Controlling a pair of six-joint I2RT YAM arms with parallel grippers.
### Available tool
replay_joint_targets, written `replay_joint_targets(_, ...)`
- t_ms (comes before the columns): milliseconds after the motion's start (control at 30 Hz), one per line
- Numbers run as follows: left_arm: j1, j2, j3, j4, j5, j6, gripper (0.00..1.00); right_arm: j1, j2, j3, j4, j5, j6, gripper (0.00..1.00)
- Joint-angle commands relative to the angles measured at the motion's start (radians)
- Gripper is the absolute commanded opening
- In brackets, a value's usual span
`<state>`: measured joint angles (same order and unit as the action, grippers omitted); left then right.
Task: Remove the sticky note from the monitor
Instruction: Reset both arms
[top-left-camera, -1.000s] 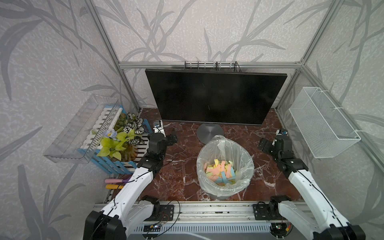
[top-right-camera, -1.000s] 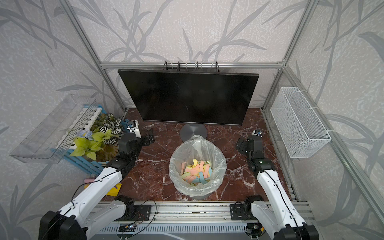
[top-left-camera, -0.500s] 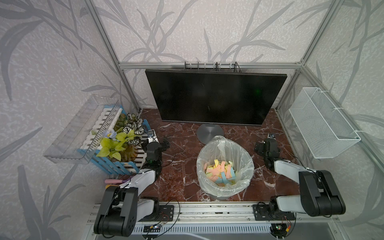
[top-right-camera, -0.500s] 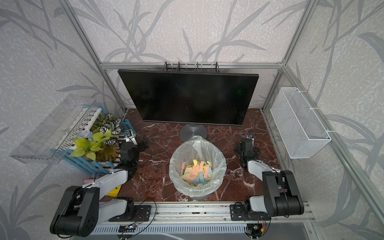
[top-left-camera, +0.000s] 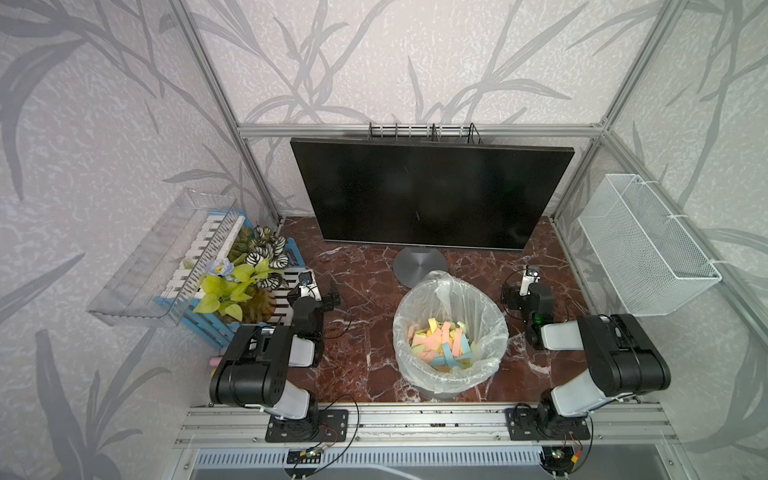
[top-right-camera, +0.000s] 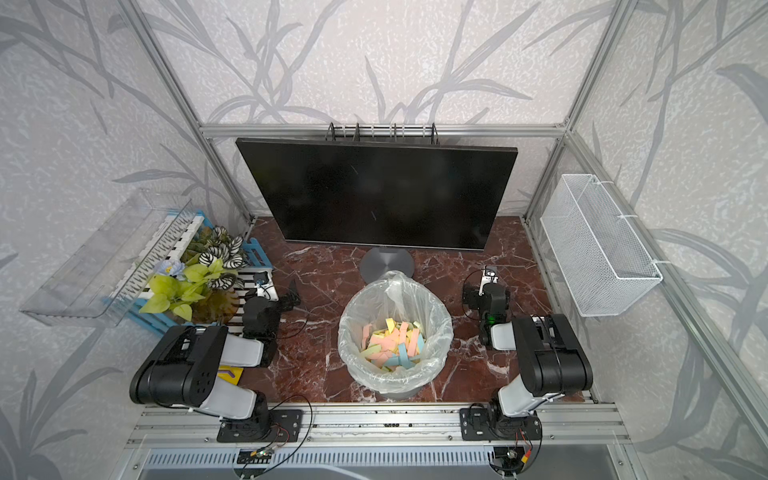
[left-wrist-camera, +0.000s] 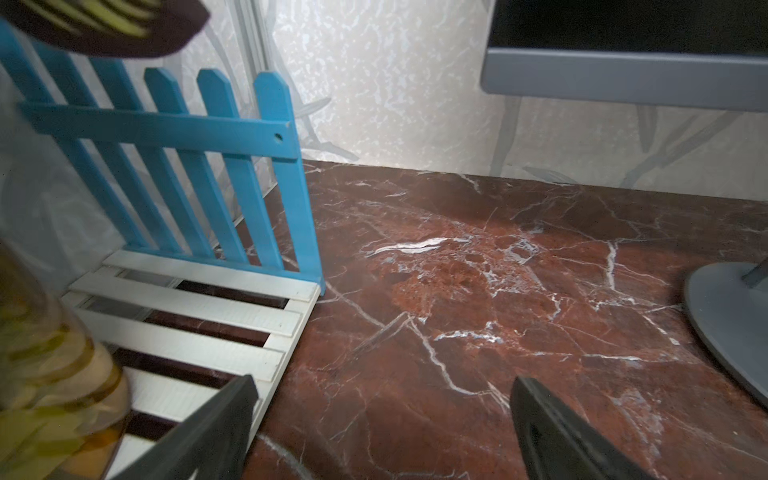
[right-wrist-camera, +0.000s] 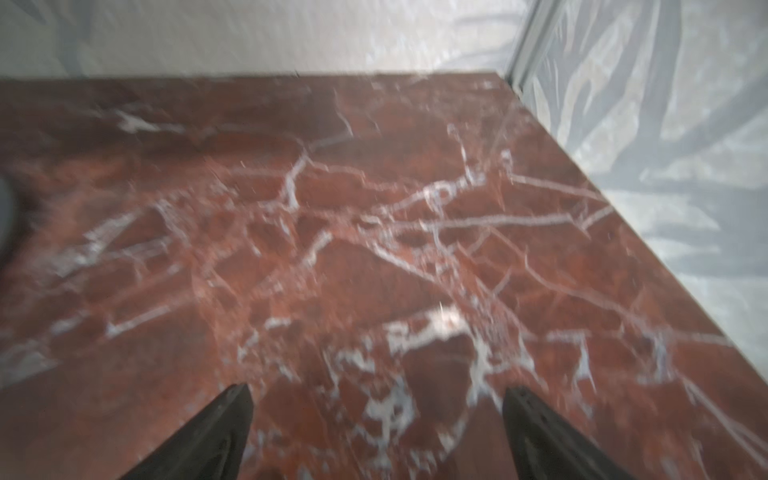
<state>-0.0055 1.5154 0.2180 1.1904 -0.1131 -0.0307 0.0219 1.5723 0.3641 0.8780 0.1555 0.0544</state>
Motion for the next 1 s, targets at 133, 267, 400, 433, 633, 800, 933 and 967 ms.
replay_joint_targets(133, -0.001, 0.003, 0.028, 0.020, 0.042, 0.031, 1.00, -0.017, 0.006, 0.016, 0.069, -0.059, -0.004, 0.99)
replay_joint_targets(267, -0.002, 0.003, 0.027, 0.023, 0.041, 0.031, 1.00, -0.017, 0.005, 0.013, 0.072, -0.059, -0.005, 0.99)
replay_joint_targets(400, -0.002, 0.003, 0.028, 0.023, 0.040, 0.031, 1.00, -0.017, 0.005, 0.013, 0.071, -0.058, -0.005, 0.99)
replay_joint_targets(433, -0.002, 0.003, 0.027, 0.024, 0.041, 0.031, 1.00, -0.016, 0.005, 0.013, 0.071, -0.058, -0.005, 0.99)
replay_joint_targets(633, -0.002, 0.003, 0.026, 0.024, 0.040, 0.031, 1.00, -0.018, 0.007, 0.019, 0.063, -0.061, -0.003, 0.99)
replay_joint_targets(800, -0.002, 0.001, 0.025, 0.026, 0.040, 0.032, 1.00, -0.023, 0.006, 0.019, 0.061, -0.074, 0.002, 0.99)
replay_joint_targets(933, -0.002, 0.001, 0.025, 0.026, 0.039, 0.032, 1.00, -0.023, 0.005, 0.016, 0.066, -0.074, -0.001, 0.99)
replay_joint_targets(967, -0.002, 0.002, 0.025, 0.026, 0.041, 0.032, 1.00, -0.023, 0.005, 0.015, 0.066, -0.074, -0.001, 0.99)
